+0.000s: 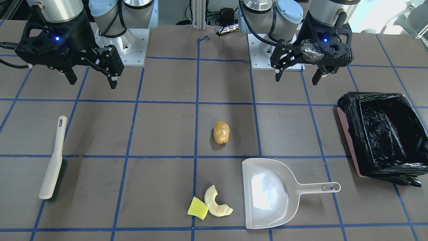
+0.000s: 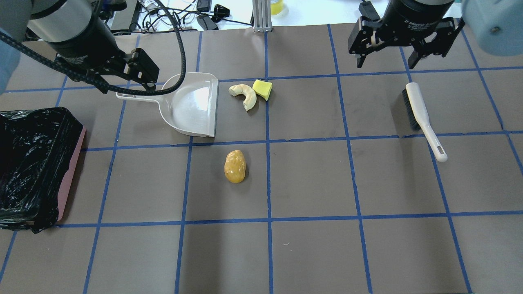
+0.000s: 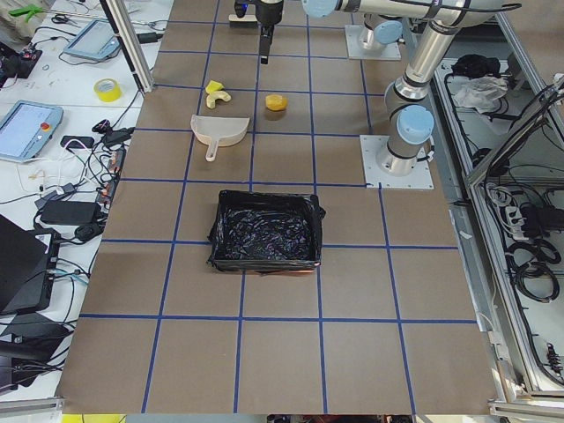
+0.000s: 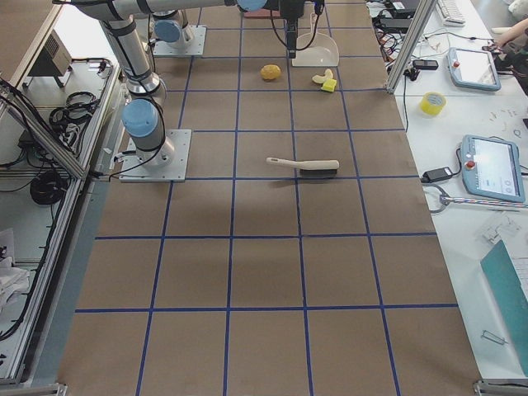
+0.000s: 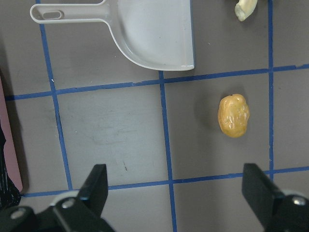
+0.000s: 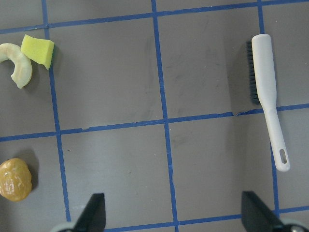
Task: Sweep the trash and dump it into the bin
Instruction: 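Grasp the dustpan handle with the left gripper while the right gripper grasps the brush handle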
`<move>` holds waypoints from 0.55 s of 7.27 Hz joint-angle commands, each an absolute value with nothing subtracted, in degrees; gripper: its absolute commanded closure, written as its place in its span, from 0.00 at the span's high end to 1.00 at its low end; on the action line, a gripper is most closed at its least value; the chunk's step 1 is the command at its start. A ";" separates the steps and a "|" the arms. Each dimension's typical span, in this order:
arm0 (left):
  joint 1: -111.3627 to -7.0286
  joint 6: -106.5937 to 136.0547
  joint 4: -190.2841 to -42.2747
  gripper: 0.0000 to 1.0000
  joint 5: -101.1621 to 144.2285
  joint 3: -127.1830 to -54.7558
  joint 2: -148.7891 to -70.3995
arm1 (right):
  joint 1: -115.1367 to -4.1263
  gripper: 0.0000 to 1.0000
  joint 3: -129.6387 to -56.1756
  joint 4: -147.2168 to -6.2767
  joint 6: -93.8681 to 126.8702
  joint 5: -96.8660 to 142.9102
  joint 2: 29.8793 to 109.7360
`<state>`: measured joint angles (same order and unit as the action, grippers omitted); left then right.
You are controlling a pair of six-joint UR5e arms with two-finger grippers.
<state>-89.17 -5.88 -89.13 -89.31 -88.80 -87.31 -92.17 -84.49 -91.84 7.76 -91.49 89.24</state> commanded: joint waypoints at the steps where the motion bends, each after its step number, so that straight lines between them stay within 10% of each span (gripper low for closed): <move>1: -89.12 -5.89 -89.21 1.00 -89.38 -88.94 -87.28 | -92.20 1.00 -84.55 -91.58 7.73 -91.32 88.77; 4: -87.90 -6.32 -87.99 1.00 -89.12 -90.25 -88.41 | -88.09 1.00 -87.08 -92.37 1.53 -91.50 87.72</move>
